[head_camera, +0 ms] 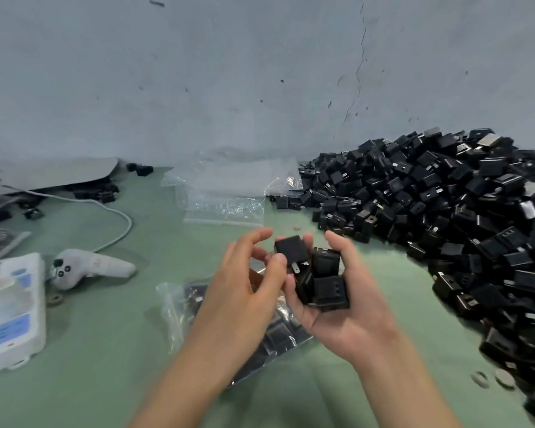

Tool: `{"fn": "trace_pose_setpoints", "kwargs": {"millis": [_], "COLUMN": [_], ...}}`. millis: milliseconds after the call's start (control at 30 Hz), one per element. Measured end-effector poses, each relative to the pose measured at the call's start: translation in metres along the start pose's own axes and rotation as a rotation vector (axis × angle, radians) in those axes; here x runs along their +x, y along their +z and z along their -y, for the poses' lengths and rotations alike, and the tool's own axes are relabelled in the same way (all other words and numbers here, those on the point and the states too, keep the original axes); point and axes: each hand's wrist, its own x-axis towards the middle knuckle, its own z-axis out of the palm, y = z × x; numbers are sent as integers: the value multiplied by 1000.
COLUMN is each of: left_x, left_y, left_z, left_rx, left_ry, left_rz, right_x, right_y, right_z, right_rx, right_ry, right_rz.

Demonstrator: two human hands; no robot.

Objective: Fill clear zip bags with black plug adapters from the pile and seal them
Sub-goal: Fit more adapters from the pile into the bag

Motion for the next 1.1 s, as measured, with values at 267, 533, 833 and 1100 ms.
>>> {"fn": "trace_pose_setpoints", "kwargs": {"millis": [267,533,833,1100], "left_x": [1,66,95,143], "left_y": [-17,32,89,131], "left_z": [25,-6,-18,-10], "left_rx": [36,247,-46,145], "left_ry": [-74,75,-104,-40], "left_rz": [8,217,411,233], "right_x": [16,11,-3,-9], "right_y": [2,-26,-61,-81], "right_z": [-21,31,76,94], "right_rx": [-204,35,189,356], "right_ry": [-20,-190,-269,-387], "right_rz": [-90,-33,-13,-100]}}
